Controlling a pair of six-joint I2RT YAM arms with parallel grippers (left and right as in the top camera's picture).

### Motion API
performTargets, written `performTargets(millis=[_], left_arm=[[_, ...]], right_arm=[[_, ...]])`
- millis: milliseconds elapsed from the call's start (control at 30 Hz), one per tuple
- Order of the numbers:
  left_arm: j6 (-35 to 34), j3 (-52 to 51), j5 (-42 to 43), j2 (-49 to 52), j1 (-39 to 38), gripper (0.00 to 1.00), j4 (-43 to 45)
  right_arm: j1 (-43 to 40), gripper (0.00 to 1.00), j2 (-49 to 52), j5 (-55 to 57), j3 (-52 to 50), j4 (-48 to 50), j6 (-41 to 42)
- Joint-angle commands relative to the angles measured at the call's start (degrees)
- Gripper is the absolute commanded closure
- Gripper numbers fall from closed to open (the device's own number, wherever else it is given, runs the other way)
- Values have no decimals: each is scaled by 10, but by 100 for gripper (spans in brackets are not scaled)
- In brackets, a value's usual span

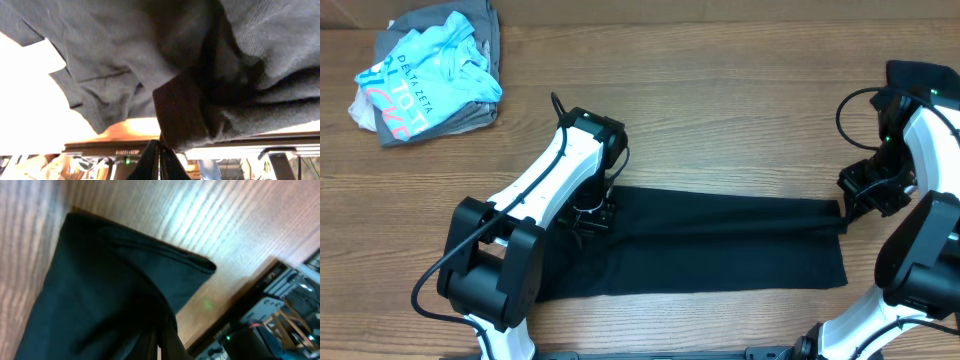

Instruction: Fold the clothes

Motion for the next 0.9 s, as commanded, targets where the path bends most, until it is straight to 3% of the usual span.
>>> performTargets(millis=[0,333,567,633,667,733,767,833,867], left_arm=[[-12,5,-17,-10,6,96,-12],[-12,-4,-16,-10,6,90,-14],[-12,-15,-16,-10,6,93,-17],[-11,-19,-16,-10,6,81,-10],[-7,-21,-13,-10,6,69,-5],[10,-21,5,-10,6,62,11],[13,-21,12,-10,6,57,18],[14,-21,24,-10,6,52,29],[14,-21,33,-10,6,50,42]], right_arm=[[0,96,-14,55,13,-12,31],[1,95,-14,64,-47,1,25],[1,95,-14,64,-103,39,26],[1,95,-14,62,-106,42,26],[1,94,-14,62,-106,42,26],[2,89,-14,62,-106,42,25],[2,82,-14,62,-106,42,25],[2,52,-14,61,-106,42,25],[2,5,-14,62,-106,43,25]])
